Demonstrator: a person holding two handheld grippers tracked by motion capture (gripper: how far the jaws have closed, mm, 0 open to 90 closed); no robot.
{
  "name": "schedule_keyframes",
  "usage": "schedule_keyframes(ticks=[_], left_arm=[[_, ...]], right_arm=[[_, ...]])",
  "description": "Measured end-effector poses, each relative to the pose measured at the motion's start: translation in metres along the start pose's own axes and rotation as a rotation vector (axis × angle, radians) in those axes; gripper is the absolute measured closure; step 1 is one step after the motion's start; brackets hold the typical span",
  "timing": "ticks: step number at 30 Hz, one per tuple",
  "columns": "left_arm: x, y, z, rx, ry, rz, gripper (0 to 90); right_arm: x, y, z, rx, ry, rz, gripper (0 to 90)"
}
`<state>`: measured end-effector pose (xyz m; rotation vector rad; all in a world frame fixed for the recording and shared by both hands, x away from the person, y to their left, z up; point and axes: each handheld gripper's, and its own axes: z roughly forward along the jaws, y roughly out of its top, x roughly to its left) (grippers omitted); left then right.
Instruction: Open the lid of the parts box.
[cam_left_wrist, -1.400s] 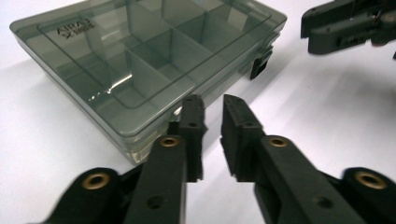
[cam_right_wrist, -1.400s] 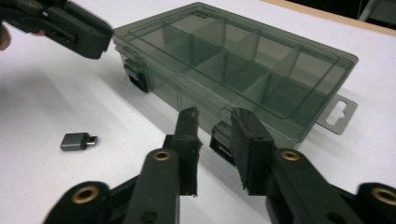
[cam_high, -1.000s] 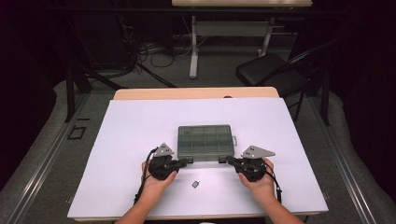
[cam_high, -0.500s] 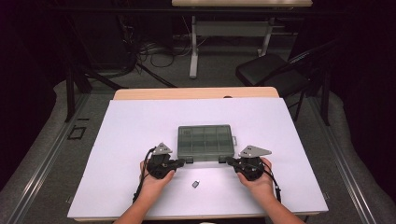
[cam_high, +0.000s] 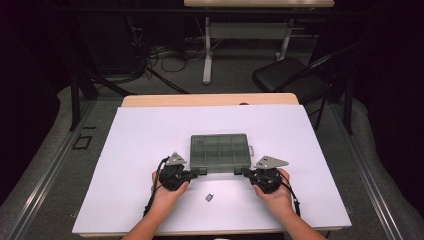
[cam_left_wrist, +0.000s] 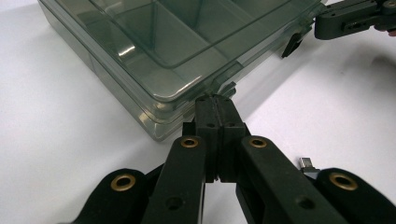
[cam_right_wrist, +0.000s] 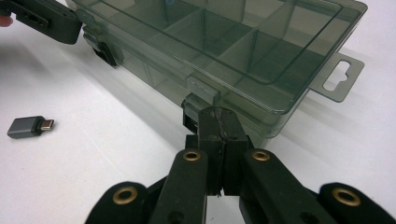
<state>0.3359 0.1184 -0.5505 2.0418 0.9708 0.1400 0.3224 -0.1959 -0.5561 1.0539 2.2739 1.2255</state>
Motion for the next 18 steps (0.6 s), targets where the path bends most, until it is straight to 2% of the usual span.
schedule_keyframes(ticks=[18], left_arm=[[0.0004,0.0004,0.0005,0.003,-0.001,-0.003,90.0]], right_arm=[[0.0001,0.0002,0.0005,-0.005,0.004,0.003,90.0]])
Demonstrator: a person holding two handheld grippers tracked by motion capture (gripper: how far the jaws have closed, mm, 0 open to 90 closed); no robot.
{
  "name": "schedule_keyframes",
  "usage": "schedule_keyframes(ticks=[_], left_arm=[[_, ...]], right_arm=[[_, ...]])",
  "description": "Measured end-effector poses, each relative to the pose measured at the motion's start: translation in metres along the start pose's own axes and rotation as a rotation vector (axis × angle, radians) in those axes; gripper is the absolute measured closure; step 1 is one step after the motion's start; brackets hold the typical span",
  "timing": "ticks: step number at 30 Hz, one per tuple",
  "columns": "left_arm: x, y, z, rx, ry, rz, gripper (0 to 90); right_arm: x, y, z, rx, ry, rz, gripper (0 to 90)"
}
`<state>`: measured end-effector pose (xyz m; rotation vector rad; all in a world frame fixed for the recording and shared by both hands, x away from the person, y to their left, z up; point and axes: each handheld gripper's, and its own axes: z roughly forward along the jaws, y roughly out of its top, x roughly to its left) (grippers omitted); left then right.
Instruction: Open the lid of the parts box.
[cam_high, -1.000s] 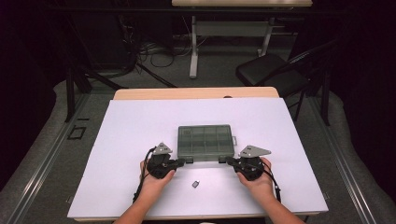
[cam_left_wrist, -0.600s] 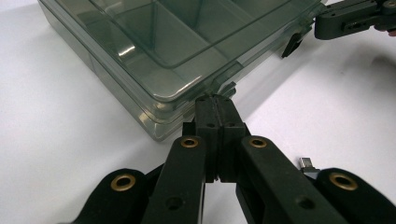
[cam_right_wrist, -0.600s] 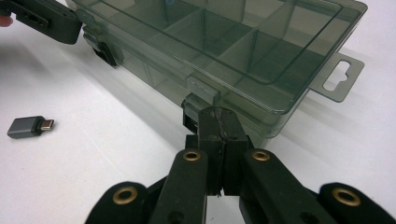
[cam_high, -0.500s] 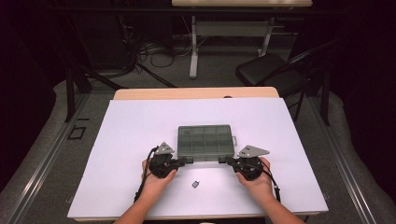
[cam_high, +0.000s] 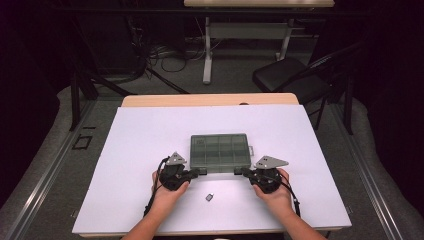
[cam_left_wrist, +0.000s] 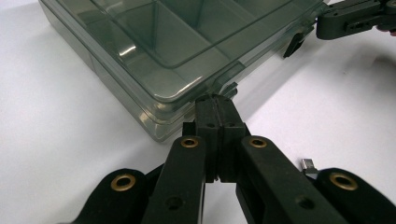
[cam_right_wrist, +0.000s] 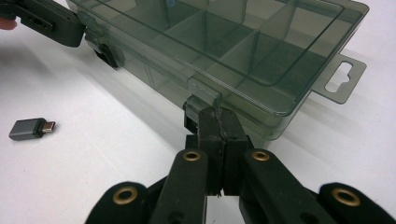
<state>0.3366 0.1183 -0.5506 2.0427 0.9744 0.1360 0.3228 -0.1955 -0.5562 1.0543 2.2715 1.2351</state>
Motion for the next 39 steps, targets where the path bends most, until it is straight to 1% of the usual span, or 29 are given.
schedule_keyframes(ticks=[5,10,11,19,21,28,32,35,37,39], left_arm=[[-0.001,0.001,-0.001,-0.008,-0.002,0.003,90.0],[0.001,0.002,-0.005,-0.035,0.006,-0.004,90.0],[0.001,0.002,-0.006,-0.041,0.007,-0.011,90.0],[0.002,0.004,-0.012,-0.078,0.027,-0.007,90.0],[0.002,0.005,-0.013,-0.090,0.024,-0.013,90.0],[0.004,0.007,-0.016,-0.092,0.035,-0.017,90.0],[0.006,0.007,-0.016,-0.110,0.038,-0.030,90.0],[0.006,0.008,-0.017,-0.110,0.040,-0.034,90.0],[0.006,0.009,-0.017,-0.116,0.043,-0.033,90.0],[0.006,0.010,-0.017,-0.125,0.047,-0.040,90.0]], right_arm=[[0.000,0.000,-0.001,-0.003,0.001,0.002,90.0],[0.000,0.002,-0.003,-0.028,-0.002,-0.003,90.0],[-0.001,0.002,-0.003,-0.033,-0.002,-0.002,90.0],[-0.005,0.004,-0.007,-0.049,-0.015,0.009,90.0],[-0.006,0.005,-0.007,-0.058,-0.017,0.018,89.9],[-0.011,0.007,-0.011,-0.083,-0.031,0.034,89.7],[-0.013,0.008,-0.013,-0.086,-0.035,0.037,89.1],[-0.014,0.009,-0.013,-0.094,-0.038,0.039,89.1],[-0.015,0.010,-0.013,-0.095,-0.039,0.045,89.2],[-0.016,0.011,-0.013,-0.098,-0.034,0.053,89.2]])
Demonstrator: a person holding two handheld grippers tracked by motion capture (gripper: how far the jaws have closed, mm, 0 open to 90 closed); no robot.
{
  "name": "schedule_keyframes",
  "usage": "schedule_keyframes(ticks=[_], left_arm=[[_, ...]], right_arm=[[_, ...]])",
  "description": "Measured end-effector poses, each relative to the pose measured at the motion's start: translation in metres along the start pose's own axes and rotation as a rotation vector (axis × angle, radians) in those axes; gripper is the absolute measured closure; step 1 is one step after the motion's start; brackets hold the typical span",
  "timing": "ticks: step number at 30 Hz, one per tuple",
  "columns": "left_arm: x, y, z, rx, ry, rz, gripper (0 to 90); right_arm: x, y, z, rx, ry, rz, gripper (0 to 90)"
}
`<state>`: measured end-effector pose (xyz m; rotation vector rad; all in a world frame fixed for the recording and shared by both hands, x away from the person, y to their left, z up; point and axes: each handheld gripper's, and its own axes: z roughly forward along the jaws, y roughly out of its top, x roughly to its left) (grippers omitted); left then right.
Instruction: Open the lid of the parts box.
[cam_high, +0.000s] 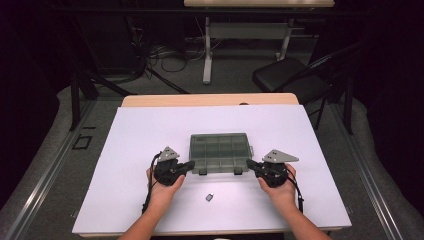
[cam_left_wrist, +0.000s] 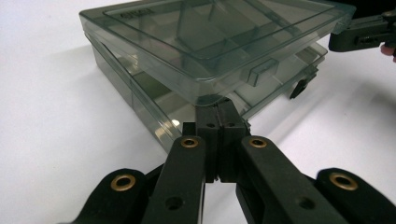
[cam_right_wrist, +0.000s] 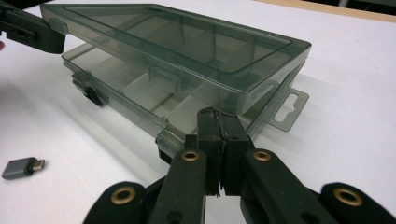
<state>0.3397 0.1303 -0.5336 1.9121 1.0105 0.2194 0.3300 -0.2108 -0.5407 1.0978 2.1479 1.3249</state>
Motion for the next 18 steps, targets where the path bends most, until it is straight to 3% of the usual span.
schedule_keyframes(ticks=[4,7,12,18], left_arm=[[-0.001,0.003,-0.001,-0.015,0.007,-0.022,90.0],[-0.002,0.007,-0.001,-0.020,0.012,-0.019,90.0],[-0.006,0.013,0.001,-0.046,0.031,-0.049,90.0],[-0.010,0.025,0.005,-0.059,0.060,-0.047,90.0]], right_arm=[[-0.002,0.003,0.000,-0.016,0.017,0.058,89.3],[-0.001,0.006,0.001,-0.020,0.008,0.065,89.4],[-0.002,0.014,0.001,-0.019,-0.009,0.052,89.4],[-0.002,0.026,0.004,-0.036,-0.023,0.048,89.5]])
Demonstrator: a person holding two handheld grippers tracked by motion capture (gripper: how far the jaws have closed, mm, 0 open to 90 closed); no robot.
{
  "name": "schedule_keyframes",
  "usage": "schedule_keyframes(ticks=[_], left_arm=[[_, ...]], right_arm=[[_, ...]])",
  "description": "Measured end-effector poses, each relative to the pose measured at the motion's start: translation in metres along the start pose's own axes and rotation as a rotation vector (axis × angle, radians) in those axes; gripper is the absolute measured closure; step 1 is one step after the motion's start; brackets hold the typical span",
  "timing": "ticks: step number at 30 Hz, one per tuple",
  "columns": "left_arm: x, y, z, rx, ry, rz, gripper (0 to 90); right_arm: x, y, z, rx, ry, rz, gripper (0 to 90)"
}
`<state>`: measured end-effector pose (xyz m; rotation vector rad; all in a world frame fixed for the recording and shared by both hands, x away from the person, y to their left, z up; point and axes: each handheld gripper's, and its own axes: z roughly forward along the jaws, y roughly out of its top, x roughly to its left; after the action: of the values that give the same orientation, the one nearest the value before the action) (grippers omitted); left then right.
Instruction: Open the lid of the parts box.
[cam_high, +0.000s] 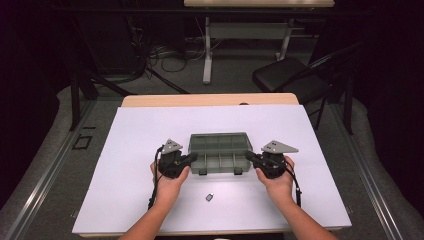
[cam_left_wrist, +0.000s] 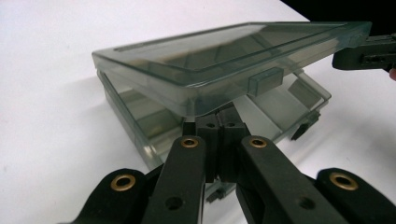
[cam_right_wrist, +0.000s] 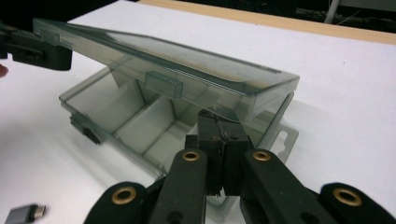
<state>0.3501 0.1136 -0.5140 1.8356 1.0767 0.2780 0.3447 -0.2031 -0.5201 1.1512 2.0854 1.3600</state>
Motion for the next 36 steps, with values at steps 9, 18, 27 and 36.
schedule_keyframes(ticks=[9,18,27,36], left_arm=[[0.000,0.018,0.002,-0.005,0.004,-0.025,90.0],[0.003,0.038,0.001,-0.041,0.054,-0.007,90.0],[0.009,0.051,0.004,-0.049,0.043,-0.021,90.0],[0.011,0.054,0.004,-0.088,0.051,0.000,90.0]], right_arm=[[0.001,0.013,0.004,-0.020,-0.022,-0.006,89.5],[-0.003,0.027,0.009,-0.033,-0.024,0.002,89.6],[-0.009,0.046,0.015,-0.047,-0.029,0.026,89.6],[-0.008,0.055,0.021,-0.075,-0.042,0.018,89.6]])
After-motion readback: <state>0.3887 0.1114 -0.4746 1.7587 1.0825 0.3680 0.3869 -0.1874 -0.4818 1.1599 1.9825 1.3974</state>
